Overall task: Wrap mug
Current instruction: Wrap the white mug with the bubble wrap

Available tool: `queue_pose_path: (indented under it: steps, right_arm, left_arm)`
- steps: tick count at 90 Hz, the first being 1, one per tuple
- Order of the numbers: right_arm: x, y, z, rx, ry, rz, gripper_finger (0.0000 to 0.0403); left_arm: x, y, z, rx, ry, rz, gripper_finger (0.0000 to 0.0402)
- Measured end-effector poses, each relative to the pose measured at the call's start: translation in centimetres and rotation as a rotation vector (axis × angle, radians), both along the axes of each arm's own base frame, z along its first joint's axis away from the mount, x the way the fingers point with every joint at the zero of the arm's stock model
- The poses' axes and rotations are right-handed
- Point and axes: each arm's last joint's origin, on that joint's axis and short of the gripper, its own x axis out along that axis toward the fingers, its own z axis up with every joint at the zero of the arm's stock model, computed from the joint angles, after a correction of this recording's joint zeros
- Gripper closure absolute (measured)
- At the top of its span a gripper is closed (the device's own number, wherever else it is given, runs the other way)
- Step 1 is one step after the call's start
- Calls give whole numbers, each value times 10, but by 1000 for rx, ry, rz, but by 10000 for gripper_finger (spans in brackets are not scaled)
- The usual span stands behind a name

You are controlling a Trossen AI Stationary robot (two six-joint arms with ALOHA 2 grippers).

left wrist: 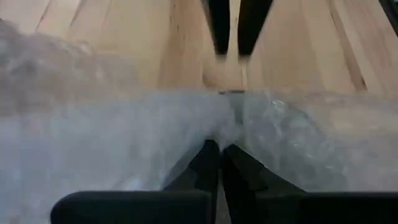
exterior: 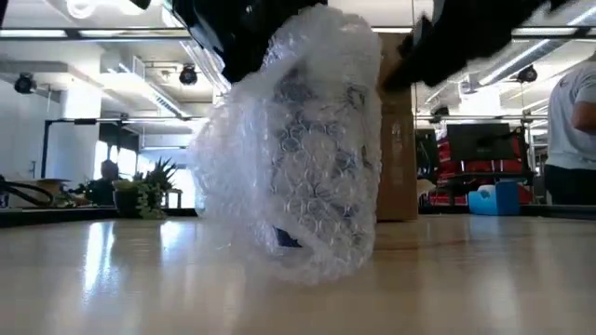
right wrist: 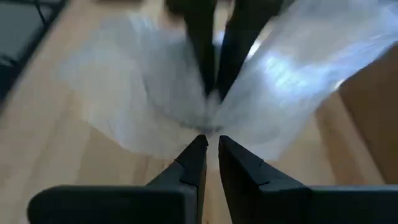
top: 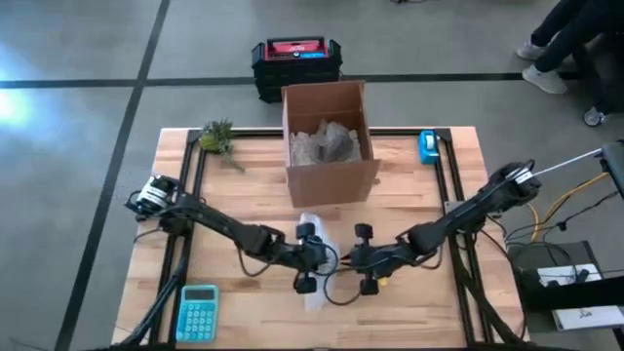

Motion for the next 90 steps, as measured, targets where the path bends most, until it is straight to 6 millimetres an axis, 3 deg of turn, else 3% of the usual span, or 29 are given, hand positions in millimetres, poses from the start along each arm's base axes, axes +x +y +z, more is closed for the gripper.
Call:
queue_pose_path:
  steps: [13,37,54,75,90]
  right_arm:
    - [11,-5,23,5,-110,0,376]
    - [37,-4,-31,-41,37,-16,384]
    - [48,1,-34,-75,91,-8,384]
    - [54,3,-26,-94,74,5,384]
    - [53,4,-31,-90,97,27,384]
  left_arm:
    - [2,-1,-1,2,-4,-3,402]
    - [0,0,5,-7,-18,0,400]
    - [-3,0,8,-27,-11,-5,387]
    - [-14,4,27,-37,-7,-25,299]
    - [-31,12,65,-54,-73,13,237]
